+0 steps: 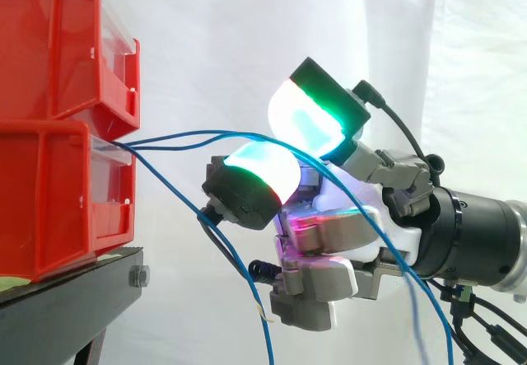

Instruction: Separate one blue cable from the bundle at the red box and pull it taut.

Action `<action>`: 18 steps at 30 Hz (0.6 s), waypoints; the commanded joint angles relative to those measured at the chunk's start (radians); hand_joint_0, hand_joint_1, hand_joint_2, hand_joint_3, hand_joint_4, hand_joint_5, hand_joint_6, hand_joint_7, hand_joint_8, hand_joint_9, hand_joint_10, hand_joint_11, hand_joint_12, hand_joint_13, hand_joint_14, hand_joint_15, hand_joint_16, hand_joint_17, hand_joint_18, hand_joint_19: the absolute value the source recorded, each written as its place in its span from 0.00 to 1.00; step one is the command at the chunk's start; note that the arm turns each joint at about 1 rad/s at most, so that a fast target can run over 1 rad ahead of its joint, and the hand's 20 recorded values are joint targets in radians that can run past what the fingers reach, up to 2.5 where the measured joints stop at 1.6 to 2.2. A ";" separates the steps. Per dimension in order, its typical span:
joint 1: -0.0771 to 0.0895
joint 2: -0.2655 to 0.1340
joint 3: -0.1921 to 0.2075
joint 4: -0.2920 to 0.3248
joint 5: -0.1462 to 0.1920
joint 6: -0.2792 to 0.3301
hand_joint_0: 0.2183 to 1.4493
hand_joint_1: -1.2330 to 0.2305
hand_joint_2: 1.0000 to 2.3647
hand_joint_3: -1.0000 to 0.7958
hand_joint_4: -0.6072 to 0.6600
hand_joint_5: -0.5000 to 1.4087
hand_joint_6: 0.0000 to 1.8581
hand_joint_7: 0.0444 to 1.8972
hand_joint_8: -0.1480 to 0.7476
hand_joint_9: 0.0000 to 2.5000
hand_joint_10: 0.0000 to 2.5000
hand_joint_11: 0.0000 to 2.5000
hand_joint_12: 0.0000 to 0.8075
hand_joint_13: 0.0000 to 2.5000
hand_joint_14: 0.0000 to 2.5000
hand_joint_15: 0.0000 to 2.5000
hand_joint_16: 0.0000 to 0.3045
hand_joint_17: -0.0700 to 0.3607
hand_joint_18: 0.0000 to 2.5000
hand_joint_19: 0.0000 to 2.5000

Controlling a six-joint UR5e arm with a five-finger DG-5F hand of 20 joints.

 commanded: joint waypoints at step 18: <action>-0.001 0.000 -0.001 0.000 0.000 0.001 0.33 0.16 0.00 0.28 0.56 0.19 0.50 0.58 0.63 0.50 0.01 0.49 0.57 0.50 0.01 0.34 0.20 0.48 0.42 0.29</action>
